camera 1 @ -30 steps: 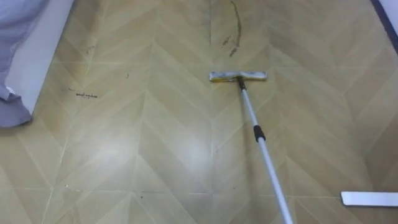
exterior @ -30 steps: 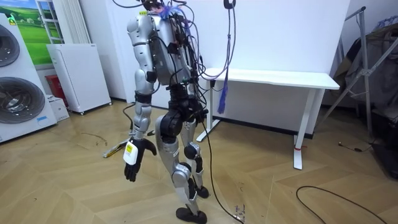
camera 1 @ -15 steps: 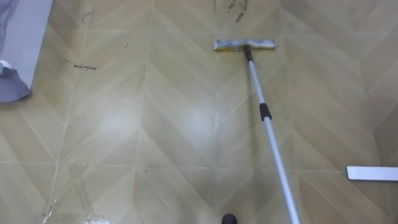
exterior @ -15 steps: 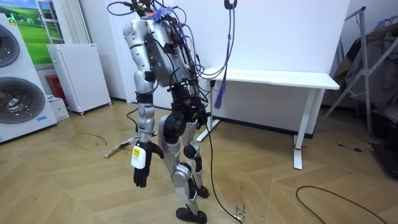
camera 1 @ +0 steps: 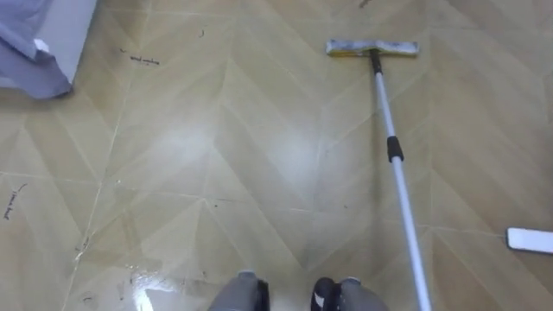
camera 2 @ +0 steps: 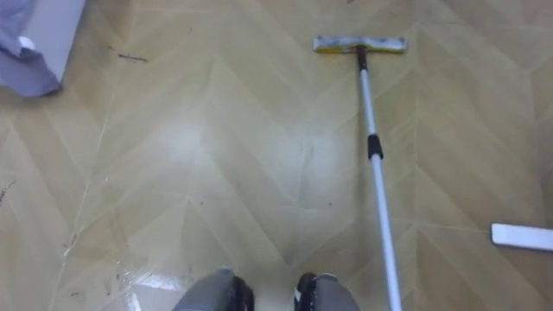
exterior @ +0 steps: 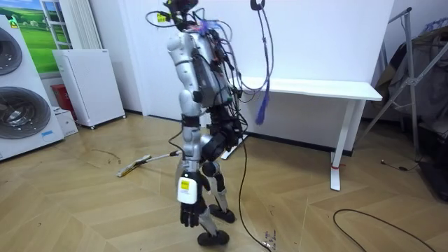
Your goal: Mop floor
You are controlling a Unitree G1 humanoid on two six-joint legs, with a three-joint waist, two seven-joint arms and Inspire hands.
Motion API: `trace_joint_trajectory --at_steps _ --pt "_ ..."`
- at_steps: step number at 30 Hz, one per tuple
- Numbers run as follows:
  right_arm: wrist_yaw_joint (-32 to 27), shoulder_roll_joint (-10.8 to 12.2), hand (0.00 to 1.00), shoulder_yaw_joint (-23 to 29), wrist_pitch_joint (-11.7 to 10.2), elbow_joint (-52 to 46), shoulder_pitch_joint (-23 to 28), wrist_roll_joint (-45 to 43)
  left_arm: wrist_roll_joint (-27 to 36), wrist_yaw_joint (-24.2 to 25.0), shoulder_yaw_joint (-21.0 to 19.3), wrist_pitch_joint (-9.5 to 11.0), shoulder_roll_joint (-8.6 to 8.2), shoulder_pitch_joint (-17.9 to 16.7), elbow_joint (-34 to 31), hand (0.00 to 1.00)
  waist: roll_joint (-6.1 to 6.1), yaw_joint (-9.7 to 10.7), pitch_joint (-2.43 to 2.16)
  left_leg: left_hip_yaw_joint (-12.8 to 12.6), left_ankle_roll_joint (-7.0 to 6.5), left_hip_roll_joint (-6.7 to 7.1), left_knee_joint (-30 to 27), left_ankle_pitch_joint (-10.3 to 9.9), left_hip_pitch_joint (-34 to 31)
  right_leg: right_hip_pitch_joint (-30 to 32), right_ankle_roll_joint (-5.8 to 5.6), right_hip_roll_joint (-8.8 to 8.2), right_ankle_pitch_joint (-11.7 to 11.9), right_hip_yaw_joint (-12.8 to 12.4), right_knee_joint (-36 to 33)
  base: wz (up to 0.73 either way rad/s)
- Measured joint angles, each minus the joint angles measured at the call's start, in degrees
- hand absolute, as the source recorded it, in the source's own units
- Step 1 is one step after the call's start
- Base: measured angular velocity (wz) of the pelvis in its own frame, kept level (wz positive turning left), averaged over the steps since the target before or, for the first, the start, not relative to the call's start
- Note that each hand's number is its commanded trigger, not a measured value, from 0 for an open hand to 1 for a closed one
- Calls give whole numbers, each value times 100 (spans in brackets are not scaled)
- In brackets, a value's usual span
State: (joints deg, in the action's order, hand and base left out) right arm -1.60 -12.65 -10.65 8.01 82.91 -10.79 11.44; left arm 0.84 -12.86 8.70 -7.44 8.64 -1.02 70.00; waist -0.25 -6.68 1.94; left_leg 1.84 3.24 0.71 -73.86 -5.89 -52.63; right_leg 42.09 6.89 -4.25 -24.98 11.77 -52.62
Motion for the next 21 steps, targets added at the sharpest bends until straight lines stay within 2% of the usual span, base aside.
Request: trace_joint_trajectory --at_steps 1,2,3,4,5,6,7,8,9,10,11,12,13,14,15,16,17,18,19,20,21 --pt "163 -132 100 28 47 21 -274 49 180 11 71 41 23 -8 30 0 64 -171 8 -22 86 0 -1157 410 -494 57 134 -6 -95 -34 -303 -43" --pt "257 -202 100 28 41 20 -452 94 286 19 88 65 37 9 59 0 98 -235 13 -22 73 -2 -1739 403 -752 70 169 -21 -141 -49 -426 -50" --pt "447 -321 100 -5 15 10 -786 229 544 37 165 107 101 -3 102 0 191 -344 38 -134 42 -8 -2533 350 -1146 69 157 -63 -200 -112 -563 -39" --pt "593 -387 100 -76 7 -5 -1127 230 654 91 168 148 184 23 95 0 357 -428 67 -200 -95 -8 -2886 254 -1448 73 124 -81 -229 -227 -591 -31" --pt "648 -415 100 -118 -4 -2 -1253 250 648 116 168 158 228 13 106 0 441 -448 75 -217 -146 -3 -2863 200 -1541 68 107 -94 -237 -289 -578 -9" --pt "738 -476 100 -192 -26 2 -1400 415 621 166 165 161 290 18 102 0 549 -475 73 -267 -174 -5 -2545 75 -1606 24 52 -171 -267 -341 -548 22" --pt "830 -573 100 -231 68 49 -1487 592 566 254 157 152 324 24 89 0 536 -466 49 -322 -174 -25 -1731 -6 -1461 -55 -46 -193 -317 -326 -490 38" --pt "855 -627 100 -289 83 60 -1504 683 519 295 155 149 340 26 79 0 520 -464 50 -350 -194 -20 -1084 -58 -1311 -101 -88 -202 -331 -310 -463 57" --pt "905 -719 100 -350 77 62 -1415 871 359 405 153 142 385 62 56 0 459 -449 16 -362 -196 -15 258 -89 -910 -153 -161 -206 -367 -277 -443 53" --pt "980 -805 100 -379 69 39 -1279 941 250 535 152 80 408 51 50 0 325 -431 -14 -369 -201 -38 1432 -95 -494 -197 -218 -164 -444 -236 -450 48" --pt "999 -840 100 -380 66 40 -1199 1006 222 613 155 12 407 46 41 0 241 -411 -22 -387 -215 -53 1913 -104 -296 -238 -260 -166 -505 -188 -449 38" --pt "1038 -877 100 -394 58 36 -926 1111 186 754 155 -134 406 41 40 0 96 -356 -57 -480 -292 -103 2529 -152 17 -323 -337 -181 -625 -125 -445 51" --pt "1069 -875 100 -352 14 60 -640 1140 182 872 155 -208 409 121 99 0 40 -227 -54 -622 -642 5 2678 -424 130 -426 -377 -300 -662 -135 -448 62" --pt "1099 -885 100 -335 15 113 -498 1142 193 919 153 -240 399 154 111 0 9 -157 -83 -731 -754 31 2678 -502 140 -465 -392 -372 -678 -166 -468 91" --pt "1122 -960 100 -338 21 341 -230 1132 188 970 150 -252 337 198 147 0 -126 14 -110 -930 -930 70 2526 -806 181 -425 -493 -483 -652 -363 -871 102" --pt "1044 -1009 100 -363 52 519 131 1088 186 939 124 -243 257 298 163 0 -283 140 -119 -1065 -1042 124 2285 -1047 250 -88 -645 -578 -188 -653 -1724 95" --pt "996 -1010 100 -377 73 509 358 1084 191 913 60 -218 218 308 144 0 -366 170 -148 -1094 -1104 111 2151 -1199 281 69 -709 -553 169 -798 -2111 50" --pt "964 -964 100 -375 83 488 727 1103 196 869 32 -162 177 296 113 0 -517 199 -201 -1085 -1185 106 2008 -1445 375 328 -766 -444 892 -1014 -2605 -3" --pt "953 -864 100 -389 85 422 944 1124 193 815 51 -135 177 281 77 0 -589 249 -199 -1091 -1211 110 1987 -1619 477 571 -817 -331 1193 -1155 -2894 -18" --pt "921 -804 100 -389 85 359 1012 1124 192 775 53 -123 178 288 56 0 -625 323 -187 -1091 -1229 110 1989 -1677 513 707 -822 -286 1185 -1201 -2998 -20" --pt "860 -677 100 -387 82 268 1068 1119 183 691 47 -105 172 311 27 0 -705 466 -146 -1077 -1240 112 2031 -1761 569 971 -865 -196 1114 -1304 -2995 -15"
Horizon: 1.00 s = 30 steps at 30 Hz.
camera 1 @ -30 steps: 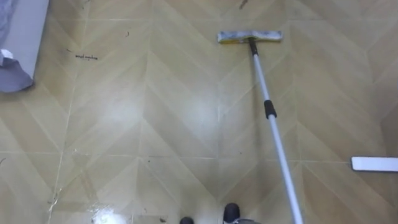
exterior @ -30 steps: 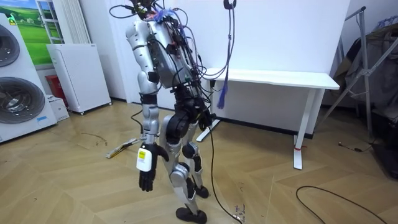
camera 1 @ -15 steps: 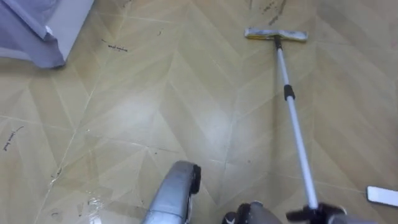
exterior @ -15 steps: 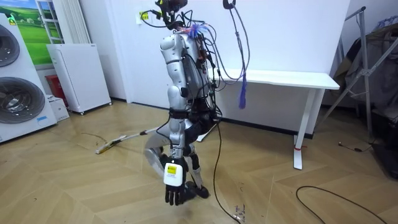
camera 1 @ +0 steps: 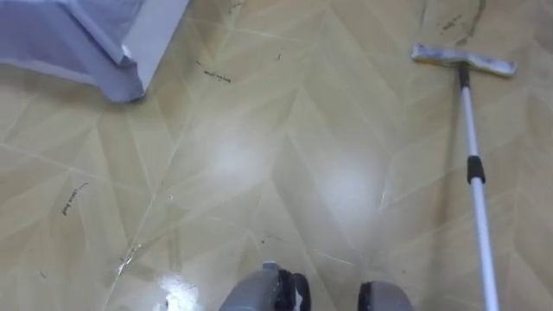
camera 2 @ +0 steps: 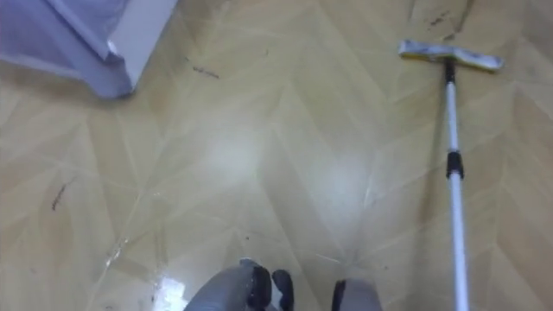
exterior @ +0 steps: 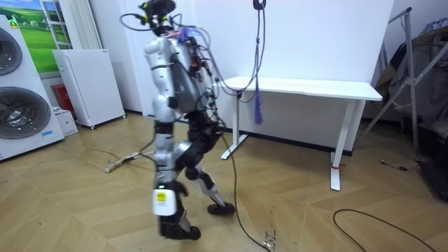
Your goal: Mop floor
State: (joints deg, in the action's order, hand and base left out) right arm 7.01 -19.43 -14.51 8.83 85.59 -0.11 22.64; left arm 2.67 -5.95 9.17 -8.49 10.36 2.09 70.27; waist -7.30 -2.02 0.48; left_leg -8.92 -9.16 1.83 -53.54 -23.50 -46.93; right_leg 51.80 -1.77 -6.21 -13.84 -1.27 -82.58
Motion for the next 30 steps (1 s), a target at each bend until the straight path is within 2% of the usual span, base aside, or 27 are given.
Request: trace_joint_trajectory --at_steps 2,3,4,6,7,8,9,10,11,12,14,15,16,17,18,19,20,21,22,23,24,25,26,27,28,29,30 --pt "-105 184 100 5 -1 -54 56 -5 15 -16 4 90 -25 -4 2 0 -27 100 -6 10 21 7 118 -85 97 252 -82 40 -181 -9 561 -28" --pt "-169 292 100 8 -1 -62 66 -2 -1 -13 6 100 -48 -47 10 0 1 88 -4 49 61 17 212 -125 220 261 -72 41 -326 15 1298 -54" --pt "-208 359 100 8 -1 -68 64 -10 5 -13 5 99 -75 -87 59 0 22 31 7 209 142 47 291 -177 330 214 -38 62 -375 116 2215 -58" --pt "-211 403 100 6 39 -70 45 -33 -11 -14 -2 48 -82 -204 74 0 84 -38 37 506 280 129 362 -308 523 96 72 133 -308 281 3296 -48" --pt "-229 402 100 12 91 -69 33 -94 -19 -14 -23 -44 -85 -276 82 0 99 -28 43 606 371 139 325 -435 640 5 195 129 -202 400 3375 -23" --pt "-247 400 100 17 121 -86 -13 -120 -9 -14 -27 -78 -83 -285 85 0 105 -30 44 652 417 140 239 -456 657 -43 252 106 -252 468 3306 4" --pt "-264 394 100 76 199 -59 -118 -236 12 -17 -48 -119 -66 -290 86 0 145 -56 64 646 488 76 -110 -430 639 -151 345 71 -436 603 3138 6" --pt "-269 356 100 141 287 -12 -287 -309 15 -20 -116 -154 -53 -289 80 0 206 -124 77 595 645 -29 -617 -343 557 -243 439 63 -655 712 2936 0" --pt "-269 322 100 161 323 21 -402 -355 20 -22 -119 -160 -50 -288 67 0 221 -153 86 601 772 -74 -898 -266 494 -296 475 76 -752 766 2846 -4" --pt "-270 256 100 233 346 74 -727 -504 143 -46 -110 -150 -31 -284 53 0 301 -191 83 600 932 -161 -1396 -31 349 -357 532 131 -946 790 2674 -12" --pt "-232 113 100 228 451 59 -1291 -532 379 -113 -73 -122 23 -284 -15 0 506 -380 103 613 1099 -265 -2189 779 -38 -436 648 244 -1119 725 2514 -28" --pt "-181 17 100 227 438 25 -1716 -531 598 -138 38 -110 120 -286 -70 0 682 -483 101 643 1173 -310 -2682 1730 -396 -474 715 335 -1174 649 2475 -37" --pt "-94 -107 100 218 399 -97 -2109 -483 747 -138 106 -73 210 -289 -104 0 837 -612 127 716 1310 -309 -3134 2562 -779 -531 793 409 -1220 612 2462 -35" --pt "-56 -176 100 216 318 -128 -2256 -465 791 -137 150 -43 253 -288 -113 0 868 -641 148 751 1318 -307 -3473 2546 -1007 -575 829 461 -1243 614 2443 -28" --pt "-24 -256 100 213 127 -265 -2533 -464 776 -138 173 -15 329 -286 -125 0 998 -714 199 737 1172 -289 -4069 2354 -1428 -626 895 476 -1308 585 2368 -18" --pt "27 -326 100 170 23 -412 -2762 -432 756 -123 170 -17 354 -285 -146 0 1067 -794 241 707 1094 -299 -4352 2091 -1775 -729 910 511 -1349 586 2428 -10" --pt "65 -358 100 166 26 -424 -2848 -368 707 -102 146 -18 353 -290 -162 0 1079 -832 249 700 1080 -316 -4304 1970 -1885 -804 893 530 -1368 590 2485 8" --pt "135 -428 100 161 116 -424 -2844 -162 602 -39 109 -17 351 -298 -203 0 1090 -924 249 652 1070 -351 -3823 1783 -1921 -971 832 546 -1420 589 2619 27" --pt "181 -458 100 142 93 -423 -2667 13 437 40 28 -24 353 -366 -288 0 1064 -946 246 571 1027 -349 -2780 1658 -1693 -1181 769 544 -1497 592 2781 33" --pt "205 -460 100 107 53 -428 -2525 103 374 64 -3 -21 353 -400 -324 0 1033 -946 242 565 1025 -344 -2100 1630 -1488 -1301 731 544 -1527 593 2868 33" --pt "267 -459 100 19 42 -438 -2183 255 291 161 -15 -22 357 -447 -328 0 935 -951 191 513 979 -332 -652 1598 -978 -1538 673 555 -1602 596 3038 21" --pt "319 -451 100 -30 43 -426 -1790 351 200 280 -15 -59 355 -500 -301 0 820 -921 125 480 810 -302 319 1288 -554 -1744 591 527 -1687 622 3183 23" --pt "359 -446 100 -47 41 -385 -1571 349 158 322 -22 -101 350 -485 -285 0 778 -878 86 407 678 -269 504 1102 -425 -1812 558 465 -1717 637 3224 56" --pt "407 -447 100 1 47 -190 -1178 261 85 374 -128 -145 283 -443 -244 0 639 -695 12 253 356 -134 633 882 -289 -1873 471 346 -1785 583 3069 96" --pt "345 -380 100 -1 62 48 -781 151 44 388 -256 -153 215 -318 -182 0 521 -542 -8 -28 152 -89 548 679 -188 -1690 283 200 -1634 464 2387 96" --pt "336 -330 100 -3 64 138 -572 157 44 387 -293 -133 193 -282 -181 0 480 -511 -25 -157 84 -88 476 553 -117 -1533 194 131 -1410 386 1964 60" --pt "301 -247 100 -9 91 174 -142 166 61 369 -398 -111 117 -287 -222 0 345 -460 -78 -221 10 -77 346 287 41 -1249 82 106 -760 279 1229 4"
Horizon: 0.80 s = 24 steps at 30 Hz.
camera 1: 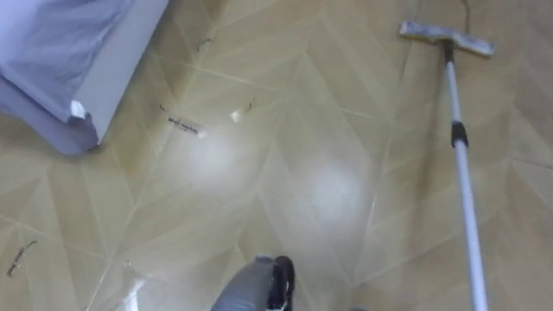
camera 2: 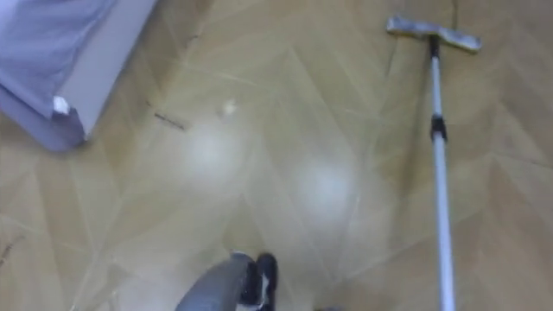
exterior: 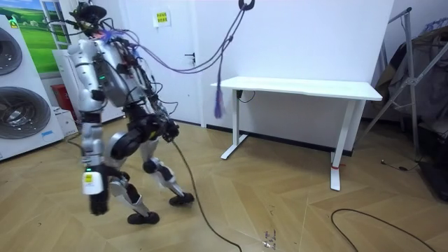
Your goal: Mop floor
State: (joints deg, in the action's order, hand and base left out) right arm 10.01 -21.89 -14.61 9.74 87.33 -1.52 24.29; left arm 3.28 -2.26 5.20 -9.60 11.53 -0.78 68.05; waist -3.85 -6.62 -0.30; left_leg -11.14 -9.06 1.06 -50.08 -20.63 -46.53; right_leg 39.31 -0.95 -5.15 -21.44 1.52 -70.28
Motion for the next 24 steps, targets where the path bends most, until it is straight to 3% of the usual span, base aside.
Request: trace_joint_trajectory --at_steps 1,2,3,4,5,7,8,10,11,12,13,14,15,16,17,18,19,20,21,22,23,24 --pt "-12 85 100 -19 71 -15 316 -7 0 -15 6 -1 -53 -18 -67 0 -119 55 -18 9 -30 23 -12 -166 206 214 -59 43 754 -73 -479 -9" --pt "-34 152 100 -40 73 -31 439 -5 2 -45 10 -5 -60 -27 -90 0 -149 111 -8 51 -39 89 23 -202 290 295 -58 48 973 -118 -654 -12" --pt "-106 271 100 -35 70 -90 598 -8 -3 -146 14 18 -80 -13 -154 0 -266 251 22 201 -64 204 46 -275 404 473 -39 66 1002 -187 -892 5" --pt "-211 367 100 3 68 -197 692 -29 10 -225 34 58 -115 37 -178 0 -397 427 43 367 -67 288 46 -329 430 723 -113 108 898 -204 -959 6" --pt "-269 412 100 15 68 -272 718 -34 32 -255 56 95 -123 42 -181 0 -429 486 42 382 -67 301 65 -342 449 852 -139 126 814 -222 -904 -17" --pt "-429 585 100 33 68 -358 654 -76 116 -346 67 116 -194 17 -168 0 -344 467 105 437 -43 410 284 -372 739 1045 -163 88 464 -303 -89 -56" --pt "-464 618 100 52 80 -358 610 -135 113 -364 63 112 -214 -9 -162 0 -343 448 106 541 -28 445 349 -380 817 1019 -137 88 381 -280 298 -71" --pt "-533 647 100 71 282 -367 258 -361 153 -416 49 45 -208 -228 -171 0 -282 402 131 776 87 481 540 -454 1145 723 -64 119 321 -80 1928 -71" --pt "-539 640 100 84 352 -369 136 -461 153 -453 28 0 -207 -269 -174 0 -256 366 132 854 124 484 539 -494 1212 613 -3 122 357 5 2217 -63" --pt "-564 582 100 127 516 -376 -125 -620 174 -516 -27 -76 -208 -322 -178 0 -217 273 139 1029 213 489 428 -595 1302 467 192 108 375 187 2367 -46" --pt "-578 487 100 147 664 -342 -428 -730 222 -581 -54 -116 -186 -339 -180 0 -163 165 147 1125 355 462 -8 -604 1235 367 268 26 235 395 2267 -34" --pt "-573 423 100 169 717 -327 -639 -813 325 -627 -51 -116 -144 -362 -194 0 -95 135 151 1119 550 451 -385 -489 1059 360 327 -31 160 469 2148 -11" --pt "-555 314 100 220 736 -316 -1070 -915 612 -701 14 -118 -10 -399 -229 0 108 120 180 1052 959 403 -1311 -25 647 379 407 -69 -12 466 1886 -5" --pt "-520 179 100 212 666 -331 -1514 -908 899 -783 196 -115 129 -413 -231 0 288 -5 183 892 1079 265 -2125 766 186 377 492 -33 -133 437 1714 -12" --pt "-501 106 100 199 603 -374 -1712 -911 1038 -814 267 -110 189 -421 -248 0 405 -109 182 829 1093 197 -2448 1258 -43 377 512 13 -164 389 1669 -29" --pt "-410 -59 100 139 507 -534 -2063 -905 1250 -827 351 -100 283 -471 -350 0 594 -242 204 815 1209 136 -2978 2360 -490 364 577 62 -211 352 1622 -29" --pt "-293 -230 100 118 345 -668 -2316 -865 1299 -817 409 -78 331 -553 -449 0 628 -365 197 937 1208 77 -3586 2720 -964 325 621 129 -241 418 1600 -19" --pt "-256 -293 100 121 281 -737 -2420 -831 1295 -813 410 -77 336 -565 -463 0 655 -398 215 983 1177 47 -3910 2674 -1171 297 648 137 -262 470 1584 12" --pt "-145 -370 100 183 335 -712 -2687 -716 1286 -790 417 -83 338 -564 -478 0 724 -425 248 1027 1122 1 -4494 2405 -1566 240 670 136 -292 499 1582 37" --pt "-107 -425 100 204 376 -720 -2710 -548 1278 -703 478 -79 317 -571 -528 0 742 -450 276 999 1057 -139 -4645 2154 -1776 107 635 162 -291 458 1728 47" --pt "-122 -427 100 210 372 -736 -2650 -477 1274 -656 500 -76 300 -584 -536 0 726 -474 281 960 1017 -238 -4537 2048 -1773 22 565 209 -280 374 1828 54" --pt "-149 -416 100 223 320 -768 -2434 -300 1224 -502 506 -58 282 -589 -568 0 704 -493 287 884 964 -408 -3857 1857 -1556 -170 415 271 -270 201 2075 44"
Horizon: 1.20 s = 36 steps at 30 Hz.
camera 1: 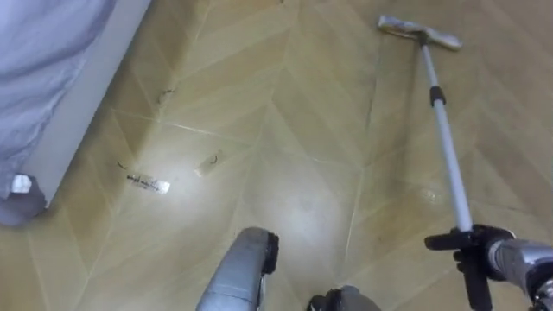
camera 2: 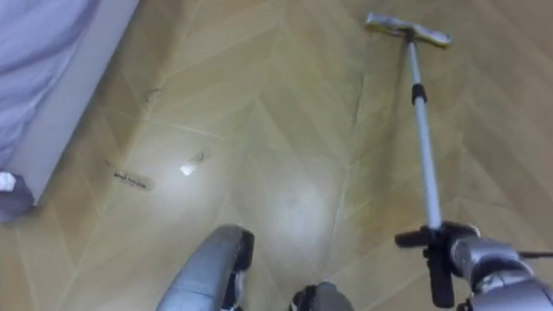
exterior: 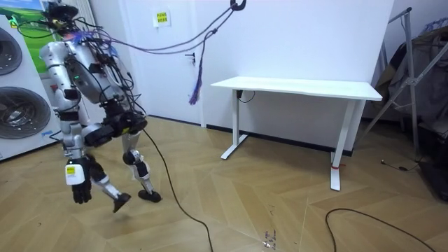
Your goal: Mop floor
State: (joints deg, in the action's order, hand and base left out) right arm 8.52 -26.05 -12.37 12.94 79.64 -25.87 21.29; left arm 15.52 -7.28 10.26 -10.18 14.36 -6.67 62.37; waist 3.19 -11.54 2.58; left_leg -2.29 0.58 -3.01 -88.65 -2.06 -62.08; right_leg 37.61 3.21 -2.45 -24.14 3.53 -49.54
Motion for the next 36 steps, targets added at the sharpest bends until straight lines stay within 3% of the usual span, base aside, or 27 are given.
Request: trace_joint_trajectory --at_steps 1,2,3,4,5,6,7,8,10,11,12,13,15,17,20,21,22,24,25,26,27,29,31,33,34,35,36 --pt "-3 11 100 2 1 -36 206 205 -96 143 0 45 0 -9 -4 0 -37 -47 -9 -95 17 -144 1336 -106 419 -147 -103 13 32 -133 238 34" --pt "-10 14 100 4 -12 -62 317 302 -182 204 -17 76 0 -7 -2 0 -54 -68 -22 -126 14 -156 2101 -129 692 -190 -161 18 31 -201 340 20" --pt "23 39 100 19 -111 -84 589 424 -374 320 -111 109 -9 50 105 0 -118 -52 -65 -93 24 -85 3336 -695 1239 -261 -290 -38 46 -283 547 52" --pt "55 67 100 89 -201 -51 958 548 -638 392 -194 95 -42 202 255 0 -230 115 -166 -95 -70 163 4072 -1084 1573 -337 -419 -148 73 -337 815 82" --pt "83 86 100 137 -237 21 1160 560 -756 402 -259 77 -67 274 288 0 -307 229 -198 -146 -176 263 4318 -1162 1677 -392 -477 -207 66 -361 888 118" --pt "100 201 100 142 -253 329 1523 542 -952 393 -321 55 -99 394 329 0 -422 332 -226 -355 -491 384 4706 -1373 1937 -392 -519 -322 43 -458 664 96" --pt "81 356 100 110 -230 568 1947 535 -1029 375 -368 45 -130 483 313 0 -463 396 -218 -575 -731 477 4847 -1562 2168 -300 -590 -447 100 -492 125 75" --pt "54 436 100 72 -199 613 2190 531 -1057 369 -426 28 -162 501 296 0 -483 444 -228 -738 -776 497 4872 -1633 2302 -238 -661 -521 200 -507 -204 33" --pt "-20 694 100 -106 -94 643 2900 441 -1033 301 -525 66 -334 477 262 0 -713 632 -324 -869 -880 523 4904 -1858 2657 66 -667 -532 1042 -652 -1145 -7" --pt "-26 762 100 -116 -94 644 2983 387 -983 278 -526 87 -351 476 262 0 -747 684 -317 -872 -903 533 4904 -1890 2708 122 -656 -525 1203 -683 -1284 -21" --pt "-31 884 100 -103 -97 626 3066 269 -944 216 -525 137 -378 502 247 0 -827 893 -304 -847 -944 572 4897 -1965 2794 204 -665 -503 1363 -773 -1521 -25" --pt "-76 990 100 -99 -112 586 3068 182 -905 129 -519 246 -422 546 235 0 -860 1019 -267 -844 -969 599 4895 -2019 2860 308 -685 -405 1314 -843 -1612 -35" --pt "-236 1069 100 -105 -126 453 3004 71 -718 113 -471 364 -519 584 233 0 -892 1023 -215 -794 -979 627 4974 -2046 3013 451 -715 -301 1070 -772 -1528 -76" --pt "-386 1090 100 -103 -66 416 2695 -163 -616 116 -439 362 -612 539 300 0 -976 954 -159 -480 -962 686 5100 -2052 3183 371 -655 -188 766 -471 -460 -107" --pt "-492 1096 100 -90 141 354 2303 -466 -603 46 -472 304 -566 280 314 0 -923 916 -140 -86 -874 799 5125 -2099 3273 78 -524 -47 790 -208 749 -74" --pt "-537 1052 100 -82 277 284 2106 -563 -612 -5 -535 228 -565 188 335 0 -905 848 -121 149 -821 859 5083 -2129 3260 -39 -304 -46 799 15 946 -52" --pt "-596 994 100 -67 408 271 1874 -595 -615 -3 -578 90 -543 165 357 0 -883 708 -117 358 -745 871 4988 -2155 3243 -95 -217 -104 800 200 973 -36" --pt "-595 869 100 19 549 276 1443 -627 -608 -2 -559 20 -435 160 402 0 -815 647 -116 564 -548 873 4564 -2191 3069 -135 -113 -186 624 511 880 24" --pt "-572 772 100 30 617 276 1011 -648 -600 3 -542 4 -265 148 402 0 -580 579 -121 396 -327 845 4039 -2115 2772 7 -21 -257 406 529 646 39" --pt "-563 712 100 24 619 275 762 -648 -583 0 -481 -9 -158 145 403 0 -447 521 -126 307 -166 815 3692 -2018 2581 99 8 -269 329 502 491 13" --pt "-474 420 100 -56 481 203 -15 -631 -491 -19 -237 -53 109 112 399 0 -207 350 -127 184 61 659 2769 -1676 2118 216 68 -222 197 522 179 -4" --pt "-453 205 100 -190 228 89 -265 -603 -495 -37 -165 -79 177 98 385 0 -130 220 -127 153 37 535 2406 -1531 1980 175 103 -132 134 558 112 5" --pt "-394 -78 100 -208 242 115 -558 -306 -511 32 -96 -100 182 81 358 0 -95 -31 -108 121 -127 330 1979 -1251 1868 -74 151 51 10 562 168 39" --pt "-398 -64 100 -136 125 77 -363 -35 -506 124 -95 -116 167 43 388 0 -55 -82 -89 53 -91 299 2021 -1123 1907 -224 139 150 -12 281 297 69" --pt "-395 -71 100 -80 15 43 -195 160 -521 161 -96 -115 154 43 372 0 11 -99 -23 86 -170 397 2476 -1496 1886 -233 98 158 -41 29 336 75" --pt "-406 -75 100 -17 -30 40 -101 218 -549 180 -98 -116 133 63 351 0 -17 -47 -36 105 -186 390 2951 -1653 1858 -242 94 161 -40 15 430 94" --pt "-422 -70 100 84 -95 42 146 375 -694 239 -98 -115 83 127 287 0 -114 33 -55 107 -189 401 3949 -1679 1776 -285 48 183 -15 -7 659 110"
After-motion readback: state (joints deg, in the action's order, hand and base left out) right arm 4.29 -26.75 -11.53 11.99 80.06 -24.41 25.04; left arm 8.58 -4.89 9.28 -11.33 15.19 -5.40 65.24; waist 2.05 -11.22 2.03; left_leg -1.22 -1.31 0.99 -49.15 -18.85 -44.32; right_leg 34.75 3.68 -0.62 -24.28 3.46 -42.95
